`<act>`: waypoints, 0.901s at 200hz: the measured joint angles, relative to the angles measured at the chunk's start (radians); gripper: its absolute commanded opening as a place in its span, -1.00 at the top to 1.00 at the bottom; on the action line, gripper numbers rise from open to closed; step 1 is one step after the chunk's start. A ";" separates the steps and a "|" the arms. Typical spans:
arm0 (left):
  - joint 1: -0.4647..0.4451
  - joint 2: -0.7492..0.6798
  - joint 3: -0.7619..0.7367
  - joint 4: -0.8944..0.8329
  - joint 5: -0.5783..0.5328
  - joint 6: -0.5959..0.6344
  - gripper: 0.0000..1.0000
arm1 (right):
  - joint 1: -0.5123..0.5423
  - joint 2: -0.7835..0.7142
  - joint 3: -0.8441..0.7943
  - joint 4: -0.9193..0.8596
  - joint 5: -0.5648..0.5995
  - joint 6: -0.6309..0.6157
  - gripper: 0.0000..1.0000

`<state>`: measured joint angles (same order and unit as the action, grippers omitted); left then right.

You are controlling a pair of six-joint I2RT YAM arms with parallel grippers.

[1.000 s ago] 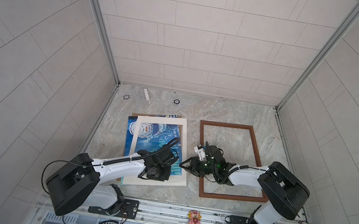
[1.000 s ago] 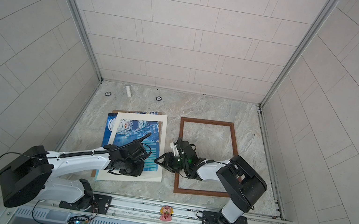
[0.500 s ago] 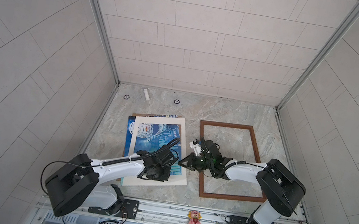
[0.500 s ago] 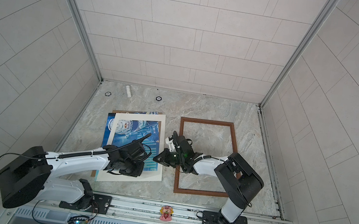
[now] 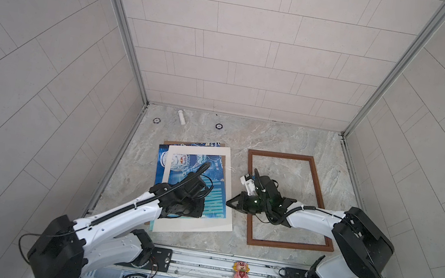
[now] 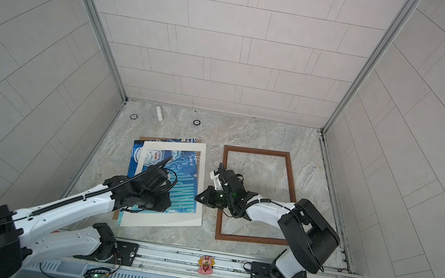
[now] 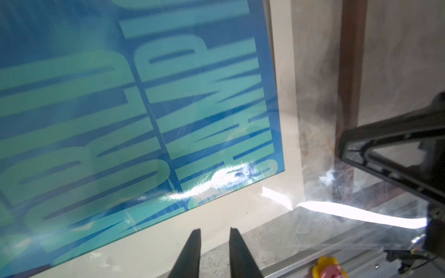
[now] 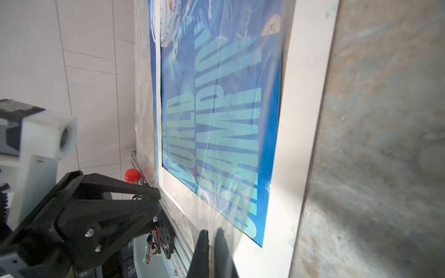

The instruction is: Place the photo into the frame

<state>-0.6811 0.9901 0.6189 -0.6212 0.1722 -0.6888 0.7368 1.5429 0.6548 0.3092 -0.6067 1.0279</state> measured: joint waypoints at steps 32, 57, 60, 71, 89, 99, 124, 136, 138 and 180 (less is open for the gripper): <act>0.030 -0.128 0.001 -0.053 -0.055 -0.020 -0.07 | -0.039 -0.013 -0.051 0.072 -0.024 0.026 1.00; 0.060 -0.143 0.002 -0.085 -0.061 -0.039 -0.18 | -0.106 -0.054 -0.122 0.080 -0.053 0.045 1.00; 0.064 -0.141 0.002 -0.087 -0.060 -0.042 -0.20 | -0.114 -0.061 -0.129 0.078 -0.056 0.045 1.00; 0.071 -0.133 0.002 -0.086 -0.043 -0.046 -0.23 | -0.166 -0.113 -0.158 0.053 -0.070 0.045 1.00; 0.074 -0.114 0.001 -0.074 0.006 -0.048 -0.27 | -0.258 -0.230 -0.175 -0.052 -0.086 0.008 1.00; 0.074 -0.104 0.000 -0.059 0.043 -0.048 -0.29 | -0.314 -0.304 -0.171 -0.131 -0.087 -0.022 1.00; 0.074 -0.072 -0.026 -0.001 0.166 -0.061 -0.32 | -0.419 -0.474 -0.185 -0.267 -0.093 -0.064 1.00; 0.074 -0.053 -0.047 0.026 0.224 -0.076 -0.34 | -0.460 -0.538 -0.212 -0.301 -0.101 -0.062 1.00; 0.072 -0.050 -0.051 0.031 0.233 -0.079 -0.36 | -0.468 -0.549 -0.217 -0.307 -0.103 -0.061 1.00; 0.056 -0.079 -0.185 0.148 0.351 -0.175 -0.45 | -0.571 -0.667 -0.316 -0.361 -0.147 0.041 1.00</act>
<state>-0.6247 0.9112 0.4343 -0.4728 0.5236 -0.8635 0.1658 0.8761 0.3389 -0.0521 -0.7540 1.0687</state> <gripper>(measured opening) 0.716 0.048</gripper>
